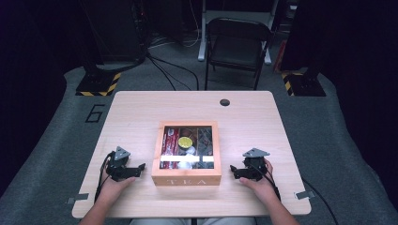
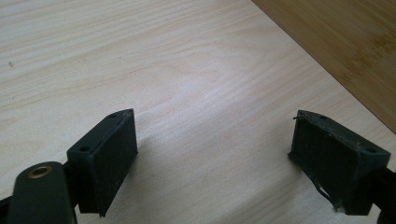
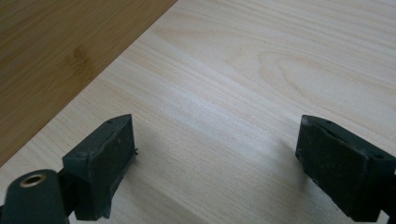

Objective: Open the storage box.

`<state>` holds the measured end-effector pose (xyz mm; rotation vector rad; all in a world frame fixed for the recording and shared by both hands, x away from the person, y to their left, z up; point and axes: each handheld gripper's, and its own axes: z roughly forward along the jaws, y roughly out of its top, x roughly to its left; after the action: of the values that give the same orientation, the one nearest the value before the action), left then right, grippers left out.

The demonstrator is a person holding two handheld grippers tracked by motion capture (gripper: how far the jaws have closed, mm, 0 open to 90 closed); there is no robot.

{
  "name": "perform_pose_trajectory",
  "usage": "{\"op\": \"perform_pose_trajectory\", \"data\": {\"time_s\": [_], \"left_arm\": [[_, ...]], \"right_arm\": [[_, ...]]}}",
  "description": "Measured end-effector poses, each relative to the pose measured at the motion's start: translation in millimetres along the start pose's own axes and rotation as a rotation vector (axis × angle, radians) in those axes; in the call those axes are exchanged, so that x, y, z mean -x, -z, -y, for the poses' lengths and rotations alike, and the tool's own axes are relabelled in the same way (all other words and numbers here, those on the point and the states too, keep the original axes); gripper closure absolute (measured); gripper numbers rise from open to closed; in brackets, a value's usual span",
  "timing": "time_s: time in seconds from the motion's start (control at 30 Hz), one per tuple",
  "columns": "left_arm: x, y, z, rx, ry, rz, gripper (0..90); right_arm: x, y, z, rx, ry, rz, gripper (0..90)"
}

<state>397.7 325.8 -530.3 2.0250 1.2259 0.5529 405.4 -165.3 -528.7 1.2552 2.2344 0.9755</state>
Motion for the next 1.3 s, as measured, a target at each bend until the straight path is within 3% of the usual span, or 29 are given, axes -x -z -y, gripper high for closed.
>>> {"op": "perform_pose_trajectory", "data": {"time_s": [0.53, 0.93, 1.03, 1.13, 1.3], "left_arm": [[0.2, -0.2, 0.1, 0.006, 0.007, -0.001, 14.7], [0.1, 0.2, -0.2, 0.005, 0.018, -0.010, 15.8], [-0.9, 0.8, -0.8, 0.008, 0.036, -0.012, 19.9], [-2.9, 4.6, -2.7, -0.008, 0.049, -0.002, 28.4], [-1.5, 9.9, -5.9, 0.006, 0.043, 0.005, 33.4]], "right_arm": [[0.7, 1.7, 1.2, 0.015, -0.001, -0.001, 17.2], [0.8, 4.5, 1.5, 0.018, -0.009, 0.010, 26.5], [0.3, 7.2, 0.3, 0.004, -0.002, -0.004, 35.9], [-0.4, 8.8, -0.9, -0.010, -0.002, -0.014, 37.6], [-1.8, 11.7, -3.7, -0.008, 0.021, -0.017, 38.6]]}}
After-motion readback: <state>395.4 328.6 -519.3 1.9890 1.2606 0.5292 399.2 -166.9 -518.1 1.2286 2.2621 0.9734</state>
